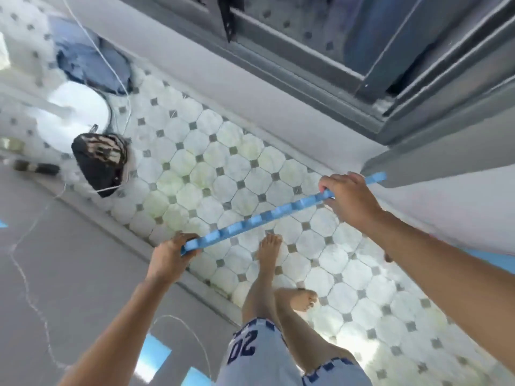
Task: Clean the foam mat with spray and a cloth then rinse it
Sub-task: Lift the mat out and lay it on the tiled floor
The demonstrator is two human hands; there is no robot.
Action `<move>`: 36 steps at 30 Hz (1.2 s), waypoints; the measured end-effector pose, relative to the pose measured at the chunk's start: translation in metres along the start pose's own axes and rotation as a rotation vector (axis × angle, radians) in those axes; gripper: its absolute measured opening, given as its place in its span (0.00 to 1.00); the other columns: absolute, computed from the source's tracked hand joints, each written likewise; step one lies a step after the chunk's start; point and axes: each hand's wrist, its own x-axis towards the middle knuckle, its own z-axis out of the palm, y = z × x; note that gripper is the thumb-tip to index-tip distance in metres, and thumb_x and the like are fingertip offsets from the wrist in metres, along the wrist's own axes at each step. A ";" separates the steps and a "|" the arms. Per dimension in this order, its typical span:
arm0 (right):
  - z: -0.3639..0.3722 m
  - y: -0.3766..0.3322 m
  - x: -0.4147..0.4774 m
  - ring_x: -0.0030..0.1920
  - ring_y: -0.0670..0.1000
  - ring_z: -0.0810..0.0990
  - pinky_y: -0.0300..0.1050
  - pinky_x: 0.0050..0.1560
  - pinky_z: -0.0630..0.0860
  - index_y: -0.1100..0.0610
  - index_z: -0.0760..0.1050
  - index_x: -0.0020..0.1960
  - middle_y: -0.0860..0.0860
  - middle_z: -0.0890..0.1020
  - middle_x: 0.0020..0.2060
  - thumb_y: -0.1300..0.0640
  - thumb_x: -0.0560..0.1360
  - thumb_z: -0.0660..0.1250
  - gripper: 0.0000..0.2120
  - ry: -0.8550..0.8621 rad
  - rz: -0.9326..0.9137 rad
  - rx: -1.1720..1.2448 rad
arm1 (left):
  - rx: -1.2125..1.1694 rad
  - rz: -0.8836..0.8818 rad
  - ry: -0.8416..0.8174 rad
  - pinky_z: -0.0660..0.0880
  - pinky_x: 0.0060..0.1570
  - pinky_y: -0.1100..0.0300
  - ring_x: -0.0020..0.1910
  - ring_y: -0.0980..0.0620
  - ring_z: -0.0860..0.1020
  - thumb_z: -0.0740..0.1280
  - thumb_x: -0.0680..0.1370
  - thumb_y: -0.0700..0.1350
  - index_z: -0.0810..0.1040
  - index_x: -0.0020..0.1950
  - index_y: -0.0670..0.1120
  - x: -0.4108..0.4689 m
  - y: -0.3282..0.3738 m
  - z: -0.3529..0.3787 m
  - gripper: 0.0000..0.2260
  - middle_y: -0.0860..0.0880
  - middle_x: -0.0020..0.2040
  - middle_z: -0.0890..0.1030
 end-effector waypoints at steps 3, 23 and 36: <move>0.014 -0.041 0.061 0.38 0.51 0.72 0.51 0.53 0.68 0.50 0.71 0.43 0.45 0.76 0.36 0.64 0.67 0.76 0.16 -0.091 -0.132 -0.010 | -0.042 -0.149 0.030 0.74 0.50 0.50 0.53 0.38 0.83 0.77 0.75 0.45 0.86 0.60 0.49 0.007 -0.050 0.016 0.14 0.45 0.53 0.87; 0.143 -0.136 0.287 0.62 0.63 0.72 0.55 0.72 0.61 0.54 0.72 0.70 0.60 0.76 0.59 0.60 0.76 0.70 0.23 -0.111 -0.542 -0.203 | 0.054 -0.596 0.362 0.64 0.69 0.38 0.68 0.37 0.70 0.71 0.76 0.44 0.69 0.72 0.40 0.084 -0.121 0.063 0.26 0.38 0.66 0.74; 0.214 -0.175 0.370 0.73 0.63 0.62 0.70 0.73 0.51 0.52 0.57 0.76 0.60 0.68 0.70 0.59 0.74 0.70 0.35 -0.128 -0.616 -0.518 | 0.059 -0.762 0.237 0.51 0.76 0.30 0.83 0.39 0.50 0.70 0.77 0.49 0.55 0.82 0.45 0.154 -0.184 0.089 0.38 0.41 0.82 0.57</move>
